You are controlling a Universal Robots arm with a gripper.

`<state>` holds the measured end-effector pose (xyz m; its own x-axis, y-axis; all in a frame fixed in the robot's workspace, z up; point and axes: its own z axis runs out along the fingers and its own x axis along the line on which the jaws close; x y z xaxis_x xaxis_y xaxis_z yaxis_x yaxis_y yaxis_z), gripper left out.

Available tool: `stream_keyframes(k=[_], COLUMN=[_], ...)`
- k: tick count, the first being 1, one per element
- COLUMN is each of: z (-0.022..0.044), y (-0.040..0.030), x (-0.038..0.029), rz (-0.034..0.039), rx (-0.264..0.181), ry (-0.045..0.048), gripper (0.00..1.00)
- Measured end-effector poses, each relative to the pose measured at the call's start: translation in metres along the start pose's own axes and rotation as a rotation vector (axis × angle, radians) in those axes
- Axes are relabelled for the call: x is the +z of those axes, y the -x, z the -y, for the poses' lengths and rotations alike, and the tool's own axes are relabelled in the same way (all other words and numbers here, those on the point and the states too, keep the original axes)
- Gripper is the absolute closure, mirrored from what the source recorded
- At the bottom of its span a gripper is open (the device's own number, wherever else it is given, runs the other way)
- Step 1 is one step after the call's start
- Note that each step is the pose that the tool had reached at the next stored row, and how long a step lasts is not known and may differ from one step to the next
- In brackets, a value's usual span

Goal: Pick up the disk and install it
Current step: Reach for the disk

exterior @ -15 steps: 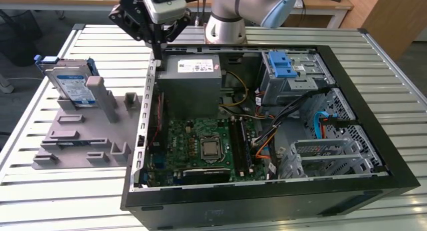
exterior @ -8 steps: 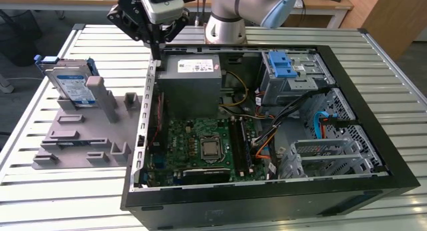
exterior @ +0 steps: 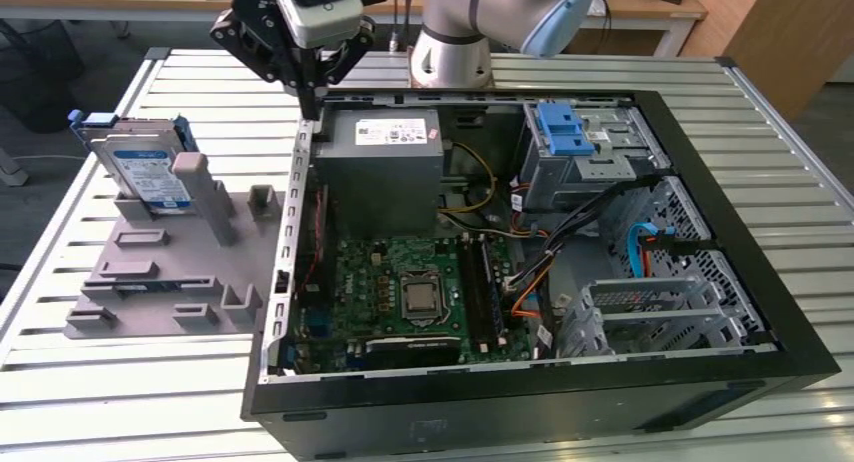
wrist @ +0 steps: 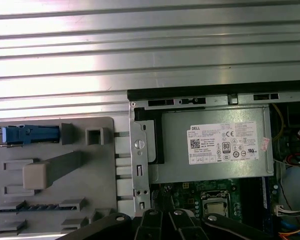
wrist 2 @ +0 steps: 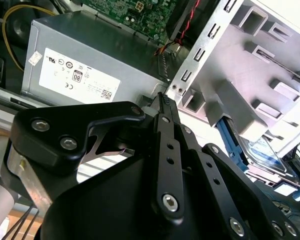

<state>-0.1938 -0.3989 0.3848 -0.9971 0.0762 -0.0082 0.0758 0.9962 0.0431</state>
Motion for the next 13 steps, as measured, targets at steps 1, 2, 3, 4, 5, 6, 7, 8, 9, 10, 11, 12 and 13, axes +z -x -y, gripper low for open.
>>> stream_keyframes(k=[1, 2, 3, 4, 5, 6, 7, 8, 9, 10, 11, 12, 13], z=[0.0000, 0.0000, 0.0001, 0.0001, 0.0001, 0.0002, 0.0002, 0.0002, 0.0002, 0.0003, 0.0003, 0.0003, 0.0003], y=[-0.0004, -0.0007, -0.0011, -0.0015, -0.0018, -0.0021, -0.0025, -0.0028, -0.0031, -0.0034, -0.0038, -0.0041, -0.0044], x=[0.0000, 0.0001, 0.0001, 0.0001, 0.0001, 0.0001, 0.0001, 0.0002, 0.0002, 0.0002, 0.0002, 0.0002, 0.0003], rz=[0.0000, 0.0000, 0.0000, 0.0000, 0.0000, 0.0000, 0.0000, 0.0000, 0.0000, 0.0000, 0.0000, 0.0000, 0.0000], rx=[0.000, 0.000, 0.000, 0.000, 0.000, 0.000, 0.000, 0.000, 0.000, 0.000, 0.000, 0.000, 0.000], ry=[0.0000, 0.0000, 0.0000, 0.0000, 0.0001, 0.0000, 0.0000, 0.0000, 0.0000, 0.0001, 0.0000, 0.0000, 0.0001], gripper=[0.89, 0.89, 0.89, 0.89, 0.89, 0.89, 0.89, 0.89, 0.89, 0.89, 0.89, 0.89, 0.89])
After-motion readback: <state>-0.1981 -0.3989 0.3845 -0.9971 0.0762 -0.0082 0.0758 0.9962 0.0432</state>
